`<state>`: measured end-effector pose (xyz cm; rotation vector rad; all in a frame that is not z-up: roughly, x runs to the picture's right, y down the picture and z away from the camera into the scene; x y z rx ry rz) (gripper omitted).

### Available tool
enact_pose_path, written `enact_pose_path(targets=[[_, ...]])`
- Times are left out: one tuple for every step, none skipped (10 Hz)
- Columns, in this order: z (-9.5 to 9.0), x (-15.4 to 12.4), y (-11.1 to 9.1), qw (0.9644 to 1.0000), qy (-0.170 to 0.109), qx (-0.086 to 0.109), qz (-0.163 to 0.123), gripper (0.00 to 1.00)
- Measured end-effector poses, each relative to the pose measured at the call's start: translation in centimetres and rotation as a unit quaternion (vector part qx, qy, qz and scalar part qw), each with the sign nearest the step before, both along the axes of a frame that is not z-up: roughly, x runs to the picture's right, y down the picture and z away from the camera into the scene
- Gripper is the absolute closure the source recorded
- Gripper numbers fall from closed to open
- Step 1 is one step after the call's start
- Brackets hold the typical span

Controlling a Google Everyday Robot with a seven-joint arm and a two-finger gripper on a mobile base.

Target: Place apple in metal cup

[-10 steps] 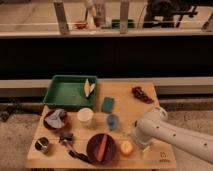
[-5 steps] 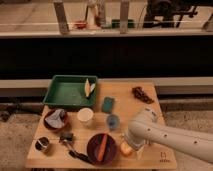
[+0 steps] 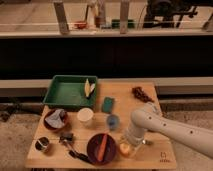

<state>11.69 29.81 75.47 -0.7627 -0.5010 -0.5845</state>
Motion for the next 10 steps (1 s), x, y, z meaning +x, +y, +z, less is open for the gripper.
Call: enact_pose_path(targets=[[0.0, 0.0, 0.0, 1.0, 0.003, 0.0, -0.002, 0.63], [0.0, 0.0, 0.0, 1.0, 0.005, 0.002, -0.003, 0.7], [0.0, 0.2, -0.2, 1.0, 0.008, 0.004, -0.001, 0.78], [-0.2, 0.7, -0.6, 0.9999, 0.013, 0.01, 0.003, 0.9], [-0.5, 1.3, -1.2, 0.9997, 0.018, 0.016, 0.01, 0.95], [-0.9, 2.0, -1.8, 0.9994, 0.021, 0.022, 0.016, 0.94], [-1.5, 2.8, -2.8, 0.999, 0.021, 0.032, 0.025, 0.9], [-2.2, 3.5, -3.9, 0.9984, 0.019, 0.041, 0.035, 0.89], [-2.8, 4.1, -4.8, 0.9978, 0.017, 0.048, 0.042, 0.89], [-3.2, 4.3, -5.4, 0.9975, 0.013, 0.051, 0.046, 0.89]])
